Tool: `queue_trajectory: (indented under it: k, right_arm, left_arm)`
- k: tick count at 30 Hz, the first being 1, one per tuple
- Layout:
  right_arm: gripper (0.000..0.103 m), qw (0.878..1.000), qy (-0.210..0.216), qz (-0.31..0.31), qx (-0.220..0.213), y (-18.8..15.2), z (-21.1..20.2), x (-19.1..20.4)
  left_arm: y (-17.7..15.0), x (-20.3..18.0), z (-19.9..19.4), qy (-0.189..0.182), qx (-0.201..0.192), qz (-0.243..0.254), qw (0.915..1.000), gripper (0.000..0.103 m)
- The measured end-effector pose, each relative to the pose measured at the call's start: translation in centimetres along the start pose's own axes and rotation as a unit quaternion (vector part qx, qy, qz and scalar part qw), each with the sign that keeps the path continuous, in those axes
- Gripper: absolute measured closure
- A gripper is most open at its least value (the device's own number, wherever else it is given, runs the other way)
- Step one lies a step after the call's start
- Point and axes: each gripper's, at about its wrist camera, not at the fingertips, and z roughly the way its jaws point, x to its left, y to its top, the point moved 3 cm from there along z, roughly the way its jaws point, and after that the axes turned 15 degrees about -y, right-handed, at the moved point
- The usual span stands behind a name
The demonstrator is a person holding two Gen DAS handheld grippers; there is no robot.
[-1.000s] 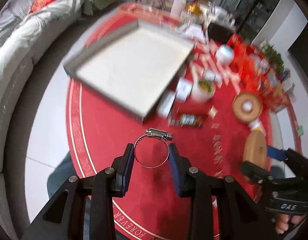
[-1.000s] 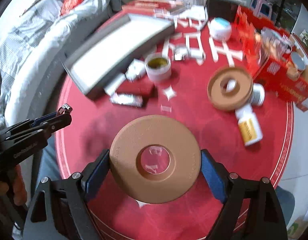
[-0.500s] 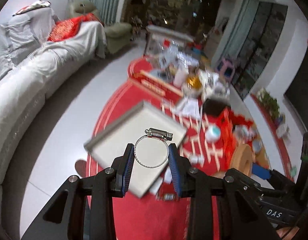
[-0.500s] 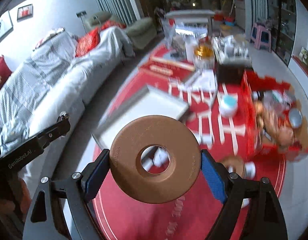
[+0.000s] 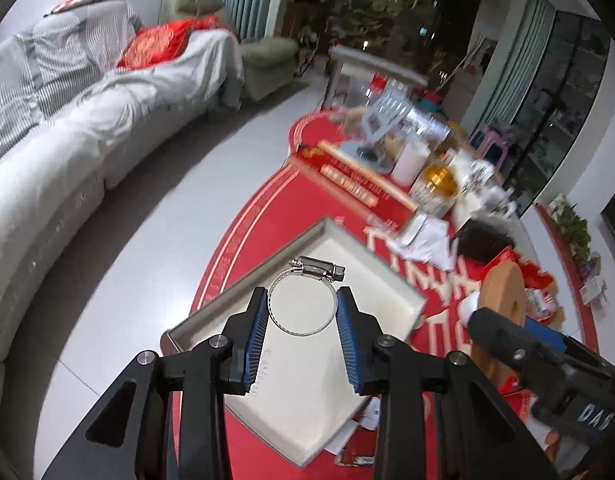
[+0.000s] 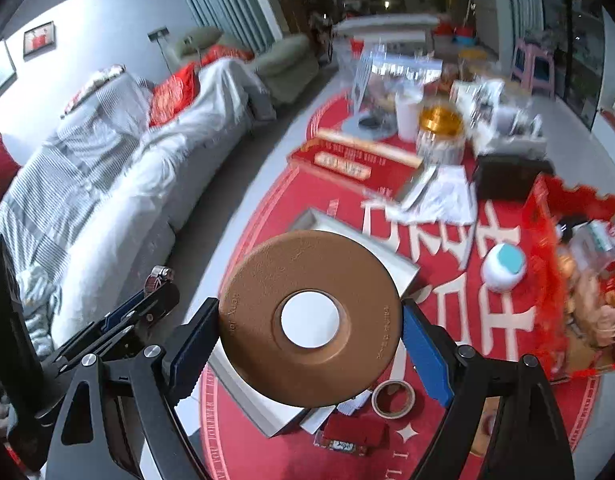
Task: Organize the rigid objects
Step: 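Carry the clamp and ring into the grey tray and open both tools, then withdraw both tools from the tray back over the table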
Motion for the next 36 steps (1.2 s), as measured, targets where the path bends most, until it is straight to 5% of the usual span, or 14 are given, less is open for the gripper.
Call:
queue_trajectory:
  k: [7, 15, 24, 29, 32, 36]
  right_arm:
    - [0.015, 0.998, -0.021, -0.007, 0.063, -1.7, 7.9, 0.1]
    - [0.015, 0.995, -0.028, -0.024, 0.091, -1.7, 12.3, 0.6]
    - [0.015, 0.992, -0.043, -0.037, 0.114, -2.3, 15.9, 0.8]
    - [0.006, 0.991, -0.029, -0.016, 0.128, -2.3, 16.3, -0.4]
    - [0.000, 0.993, -0.032, 0.004, 0.113, -2.0, 15.2, -1.4]
    - [0.000, 0.995, -0.019, 0.002, 0.098, -2.3, 13.1, -1.6]
  left_arm:
    - [-2.1, 2.3, 6.4, 0.022, 0.052, -0.013, 0.9983, 0.066]
    - [-3.1, 4.4, 10.4, 0.031, 0.078, -0.032, 0.9960, 0.066]
    - [-4.0, 5.6, 12.6, -0.001, 0.085, -0.044, 0.9954, 0.064]
    - [-3.8, 6.2, 11.1, 0.011, 0.038, -0.053, 0.9978, 0.024]
    - [-3.4, 6.5, 9.4, -0.028, 0.000, -0.073, 0.9969, 0.019]
    - [-2.4, 5.4, 6.8, -0.024, -0.030, -0.049, 0.9980, 0.014]
